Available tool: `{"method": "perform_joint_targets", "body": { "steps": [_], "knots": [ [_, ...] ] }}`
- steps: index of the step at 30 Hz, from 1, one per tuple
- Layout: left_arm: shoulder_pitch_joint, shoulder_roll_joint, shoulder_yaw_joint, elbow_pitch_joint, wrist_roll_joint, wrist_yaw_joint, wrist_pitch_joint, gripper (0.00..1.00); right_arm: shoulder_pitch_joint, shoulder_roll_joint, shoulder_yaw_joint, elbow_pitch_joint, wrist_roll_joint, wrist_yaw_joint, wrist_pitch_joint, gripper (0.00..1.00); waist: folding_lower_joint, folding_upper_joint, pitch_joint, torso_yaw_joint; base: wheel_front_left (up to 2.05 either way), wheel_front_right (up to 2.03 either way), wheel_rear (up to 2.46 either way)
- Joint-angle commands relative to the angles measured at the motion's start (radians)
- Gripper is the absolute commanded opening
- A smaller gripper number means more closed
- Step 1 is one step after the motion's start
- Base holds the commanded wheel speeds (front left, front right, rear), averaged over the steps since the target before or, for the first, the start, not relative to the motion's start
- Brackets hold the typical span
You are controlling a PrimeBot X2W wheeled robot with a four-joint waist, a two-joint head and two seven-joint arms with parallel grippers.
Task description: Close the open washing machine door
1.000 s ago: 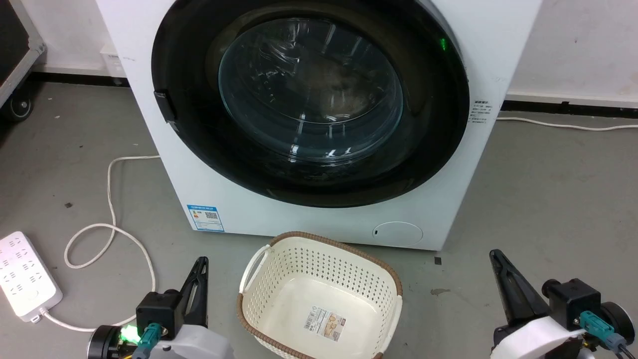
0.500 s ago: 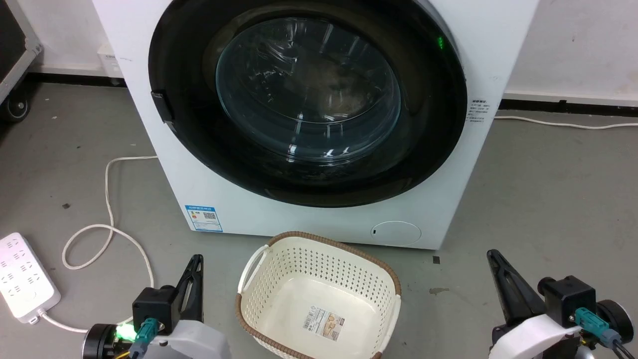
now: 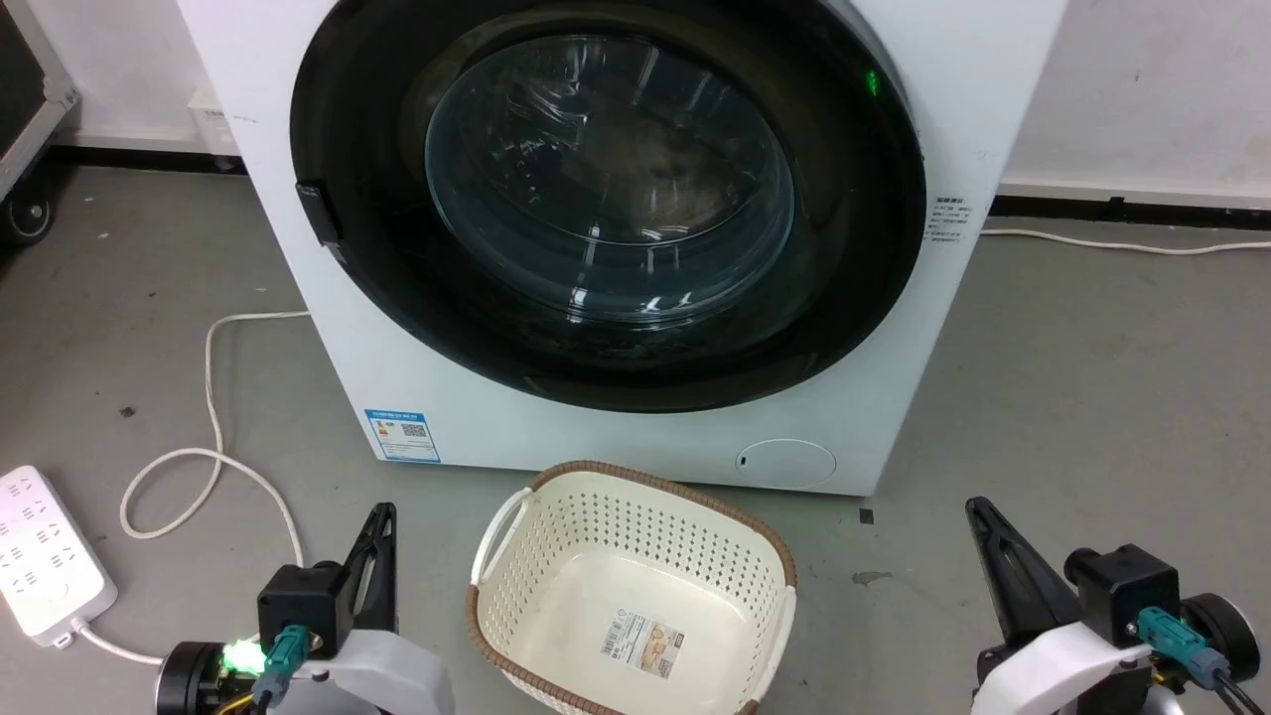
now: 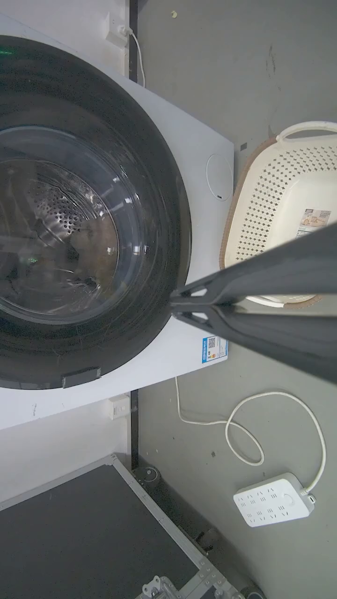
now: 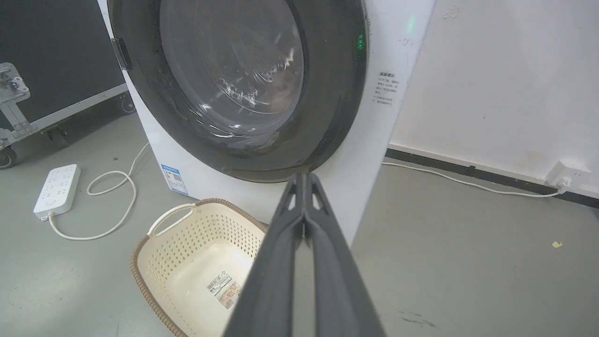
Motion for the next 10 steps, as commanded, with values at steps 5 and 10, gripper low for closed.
{"method": "perform_joint_targets", "body": {
  "steps": [5,10],
  "knots": [
    [-0.015,-0.001,0.006,-0.008,0.009,0.003,0.008,0.0,-0.012,0.005,0.001,-0.008,-0.008,-0.001,0.005,0.0,0.0,0.0,0.0,0.0,0.0,0.0,0.0],
    [-0.015,-0.001,0.006,-0.008,0.009,0.003,0.008,0.0,-0.012,0.005,0.001,-0.008,-0.008,-0.001,0.005,0.0,0.0,0.0,0.0,0.0,0.0,0.0,0.0]
  ]
}}
